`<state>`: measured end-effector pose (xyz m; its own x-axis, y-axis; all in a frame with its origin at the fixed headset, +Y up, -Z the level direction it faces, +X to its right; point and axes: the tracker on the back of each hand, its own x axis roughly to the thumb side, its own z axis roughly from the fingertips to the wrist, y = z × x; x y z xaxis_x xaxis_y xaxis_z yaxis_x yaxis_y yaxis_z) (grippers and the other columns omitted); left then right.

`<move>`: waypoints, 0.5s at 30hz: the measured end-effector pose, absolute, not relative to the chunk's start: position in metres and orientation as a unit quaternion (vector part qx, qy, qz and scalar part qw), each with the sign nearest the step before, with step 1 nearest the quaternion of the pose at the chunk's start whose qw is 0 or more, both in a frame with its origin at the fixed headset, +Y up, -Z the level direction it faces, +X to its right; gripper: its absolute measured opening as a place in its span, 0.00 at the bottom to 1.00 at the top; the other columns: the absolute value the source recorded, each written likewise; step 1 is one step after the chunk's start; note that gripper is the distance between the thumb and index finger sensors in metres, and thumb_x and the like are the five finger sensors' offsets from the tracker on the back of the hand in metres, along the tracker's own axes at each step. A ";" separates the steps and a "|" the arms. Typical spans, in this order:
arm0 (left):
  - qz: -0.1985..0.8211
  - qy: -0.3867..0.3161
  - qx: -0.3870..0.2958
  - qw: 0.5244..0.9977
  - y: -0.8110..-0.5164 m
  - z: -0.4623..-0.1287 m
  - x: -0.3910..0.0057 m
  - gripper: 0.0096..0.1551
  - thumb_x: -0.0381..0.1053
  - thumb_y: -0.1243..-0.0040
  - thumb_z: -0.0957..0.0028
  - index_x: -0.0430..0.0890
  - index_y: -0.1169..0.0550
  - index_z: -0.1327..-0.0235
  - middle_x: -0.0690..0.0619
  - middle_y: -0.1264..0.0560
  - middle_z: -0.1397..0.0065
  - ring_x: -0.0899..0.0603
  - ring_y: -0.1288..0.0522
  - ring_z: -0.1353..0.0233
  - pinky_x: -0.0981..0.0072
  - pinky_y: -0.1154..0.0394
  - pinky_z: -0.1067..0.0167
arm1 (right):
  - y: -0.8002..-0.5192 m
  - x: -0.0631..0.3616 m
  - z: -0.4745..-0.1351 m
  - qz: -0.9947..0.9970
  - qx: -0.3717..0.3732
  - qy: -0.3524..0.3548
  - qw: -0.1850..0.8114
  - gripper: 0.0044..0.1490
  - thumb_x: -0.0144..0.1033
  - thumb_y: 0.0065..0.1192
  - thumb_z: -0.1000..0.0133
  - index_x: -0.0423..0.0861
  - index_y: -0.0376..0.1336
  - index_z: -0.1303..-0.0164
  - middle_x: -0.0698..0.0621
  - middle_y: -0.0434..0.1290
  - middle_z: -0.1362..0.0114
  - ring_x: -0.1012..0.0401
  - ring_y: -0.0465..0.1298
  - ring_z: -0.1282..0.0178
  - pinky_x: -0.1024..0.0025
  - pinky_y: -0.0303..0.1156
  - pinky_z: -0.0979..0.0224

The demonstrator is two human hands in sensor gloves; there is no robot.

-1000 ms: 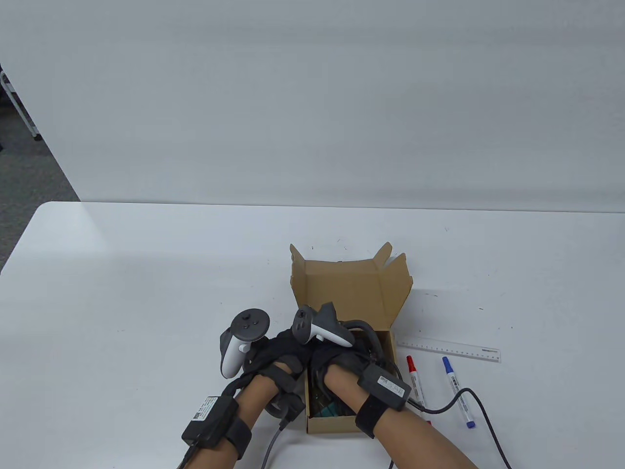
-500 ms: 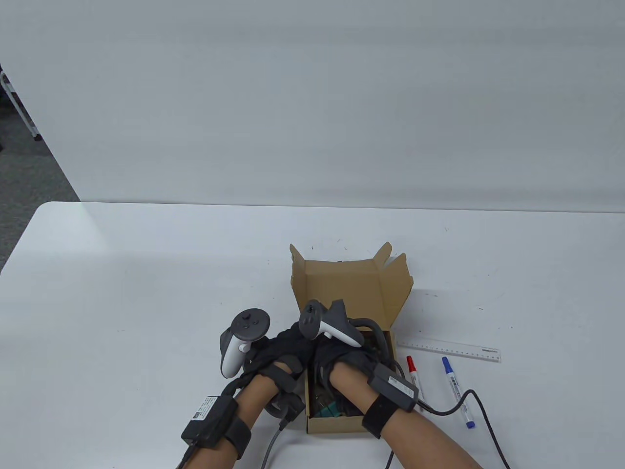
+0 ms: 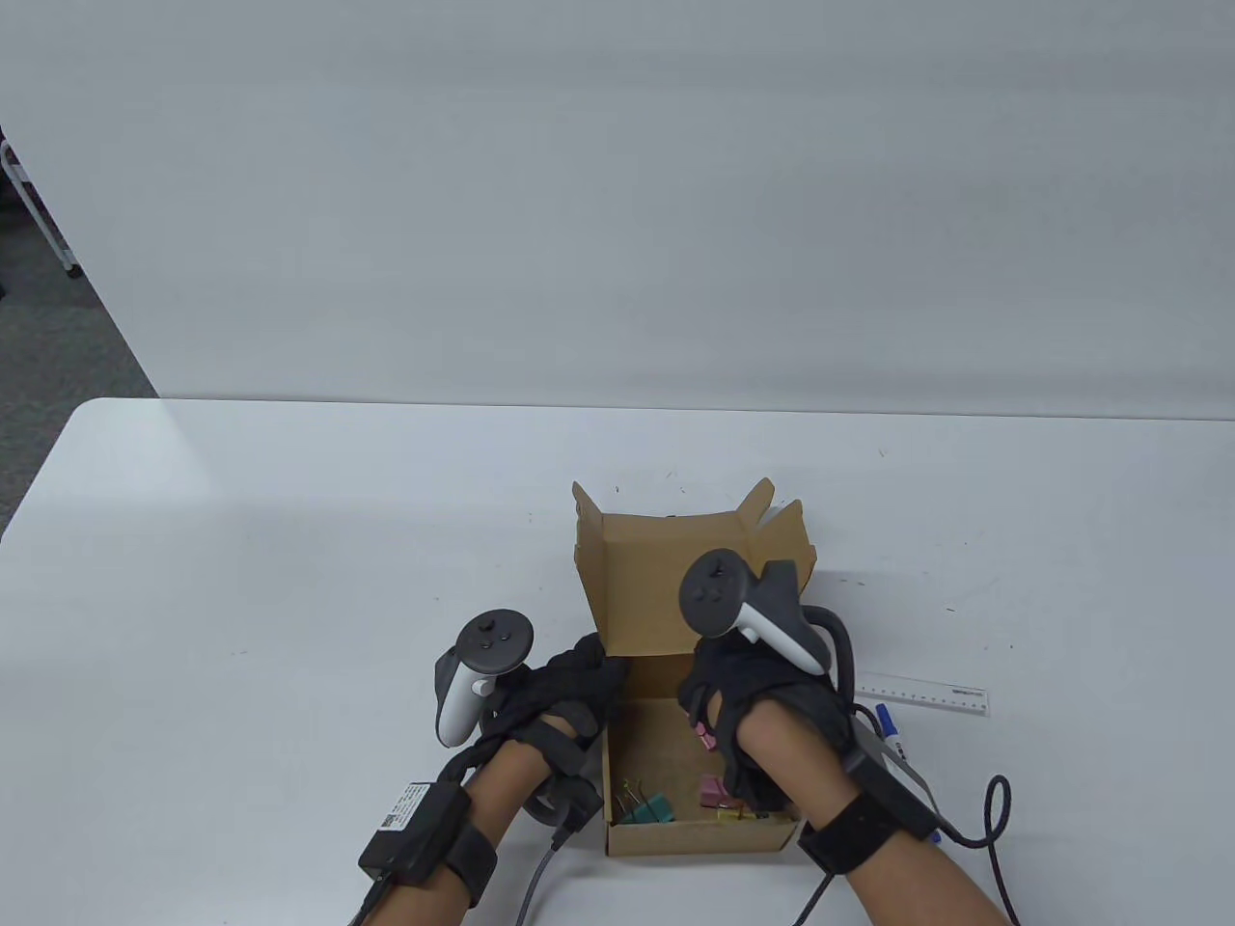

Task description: Open four flaps of mailer box and unpack office supplies

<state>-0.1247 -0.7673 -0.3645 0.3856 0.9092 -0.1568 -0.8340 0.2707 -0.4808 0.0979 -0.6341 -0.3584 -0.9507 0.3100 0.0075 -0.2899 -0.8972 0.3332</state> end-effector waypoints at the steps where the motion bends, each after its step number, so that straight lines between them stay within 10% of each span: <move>1: 0.549 -0.075 -0.251 0.793 -0.767 -0.364 -0.125 0.35 0.60 0.49 0.38 0.47 0.40 0.22 0.38 0.38 0.17 0.25 0.40 0.20 0.28 0.50 0.25 | -0.630 0.107 -0.358 0.972 0.025 0.162 0.168 0.29 0.38 0.79 0.55 0.32 0.75 0.53 0.38 0.85 0.54 0.49 0.87 0.65 0.51 0.81 0.60; 8: 0.550 -0.075 -0.251 0.793 -0.767 -0.364 -0.125 0.35 0.60 0.49 0.38 0.47 0.40 0.22 0.38 0.38 0.17 0.25 0.40 0.20 0.28 0.50 0.25 | -0.616 0.174 -0.353 0.968 -0.024 0.133 0.212 0.29 0.38 0.80 0.55 0.32 0.75 0.53 0.37 0.85 0.54 0.49 0.87 0.65 0.50 0.81 0.60; 15: 0.549 -0.075 -0.251 0.794 -0.768 -0.365 -0.125 0.35 0.60 0.50 0.38 0.47 0.40 0.22 0.38 0.38 0.17 0.25 0.40 0.20 0.28 0.50 0.25 | -0.662 0.247 -0.344 0.964 -0.116 0.157 0.179 0.29 0.38 0.80 0.55 0.32 0.75 0.52 0.37 0.85 0.54 0.49 0.87 0.65 0.50 0.81 0.60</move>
